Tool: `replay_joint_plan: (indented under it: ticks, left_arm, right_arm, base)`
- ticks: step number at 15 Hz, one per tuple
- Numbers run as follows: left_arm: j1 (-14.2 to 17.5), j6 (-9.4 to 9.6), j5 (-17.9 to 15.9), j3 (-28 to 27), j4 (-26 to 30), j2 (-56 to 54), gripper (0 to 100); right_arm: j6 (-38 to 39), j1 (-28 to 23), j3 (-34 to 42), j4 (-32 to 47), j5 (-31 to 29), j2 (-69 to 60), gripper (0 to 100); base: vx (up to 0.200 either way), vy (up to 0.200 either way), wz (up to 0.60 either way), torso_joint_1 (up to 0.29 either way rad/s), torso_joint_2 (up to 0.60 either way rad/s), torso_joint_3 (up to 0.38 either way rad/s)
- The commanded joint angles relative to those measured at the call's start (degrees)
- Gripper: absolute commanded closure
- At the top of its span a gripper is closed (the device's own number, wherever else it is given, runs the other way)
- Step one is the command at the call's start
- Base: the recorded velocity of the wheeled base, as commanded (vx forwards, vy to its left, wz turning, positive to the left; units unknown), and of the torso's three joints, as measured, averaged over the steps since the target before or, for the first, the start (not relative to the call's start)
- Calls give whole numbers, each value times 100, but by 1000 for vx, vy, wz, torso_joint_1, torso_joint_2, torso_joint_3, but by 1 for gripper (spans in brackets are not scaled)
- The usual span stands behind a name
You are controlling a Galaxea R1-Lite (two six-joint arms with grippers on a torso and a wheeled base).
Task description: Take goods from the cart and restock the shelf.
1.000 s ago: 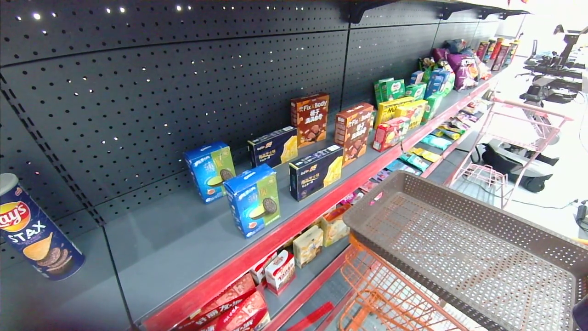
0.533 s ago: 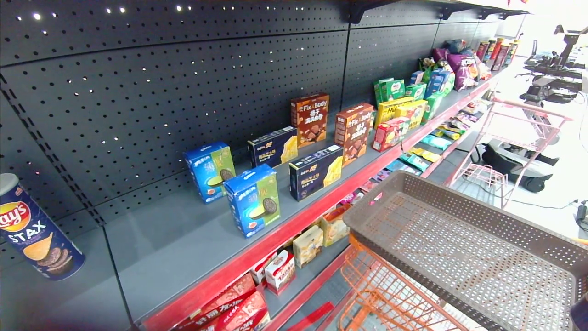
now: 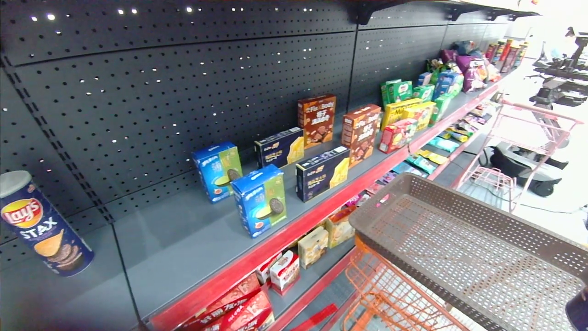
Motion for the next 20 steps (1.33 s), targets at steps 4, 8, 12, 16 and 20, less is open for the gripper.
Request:
replay_joint_plan:
  ticks: [4,8,12,16,20]
  left_arm:
    - [0,-4,3,0,-2,-1,0]
    - [0,-4,3,0,-2,8,0]
    - [0,-4,3,0,-2,8,0]
    - [0,-4,3,0,-2,-1,0]
    - [0,-4,3,0,-2,-1,0]
  right_arm:
    - [5,148,54,5,6,25,100]
    - [22,201,45,5,-11,34,100]
    - [5,368,1,-4,-29,43,100]
    - [-127,368,63,5,-152,-10,100]
    - [-188,438,80,-4,-310,-10,100]
  base:
    - [0,0,600,6,4,2]
    - [0,0,600,1,2,4]
    - [0,0,600,2,1,2]
    - [0,0,0,0,0,0]
    - [0,0,0,0,0,0]
